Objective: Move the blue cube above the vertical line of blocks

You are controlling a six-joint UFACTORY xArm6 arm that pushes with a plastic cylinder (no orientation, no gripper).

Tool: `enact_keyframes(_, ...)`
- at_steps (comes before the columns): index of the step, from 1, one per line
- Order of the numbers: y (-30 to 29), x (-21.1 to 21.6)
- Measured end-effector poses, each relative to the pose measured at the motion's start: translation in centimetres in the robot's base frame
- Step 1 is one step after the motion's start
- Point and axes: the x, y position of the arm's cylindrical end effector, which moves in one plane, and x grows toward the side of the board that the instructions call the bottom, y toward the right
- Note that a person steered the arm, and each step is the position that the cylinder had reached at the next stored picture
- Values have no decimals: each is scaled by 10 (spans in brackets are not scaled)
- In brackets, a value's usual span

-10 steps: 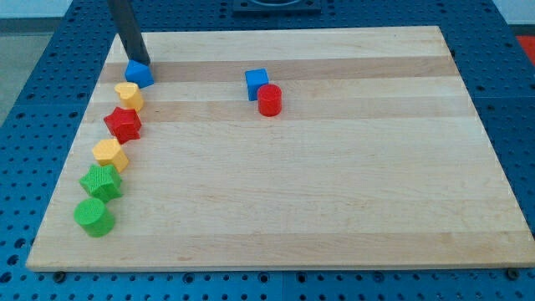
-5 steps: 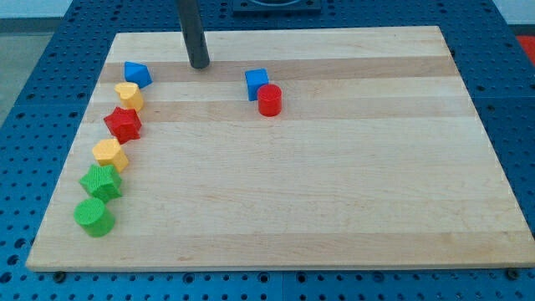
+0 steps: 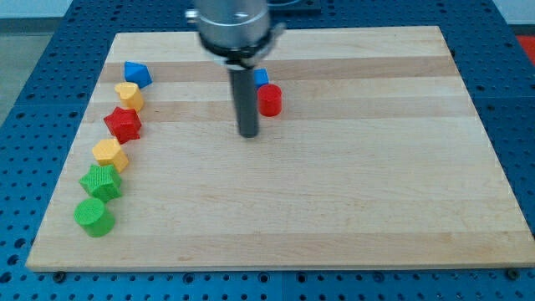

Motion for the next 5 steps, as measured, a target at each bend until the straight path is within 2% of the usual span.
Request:
enact_keyframes(1, 19, -13)
enact_keyframes(5, 18, -98)
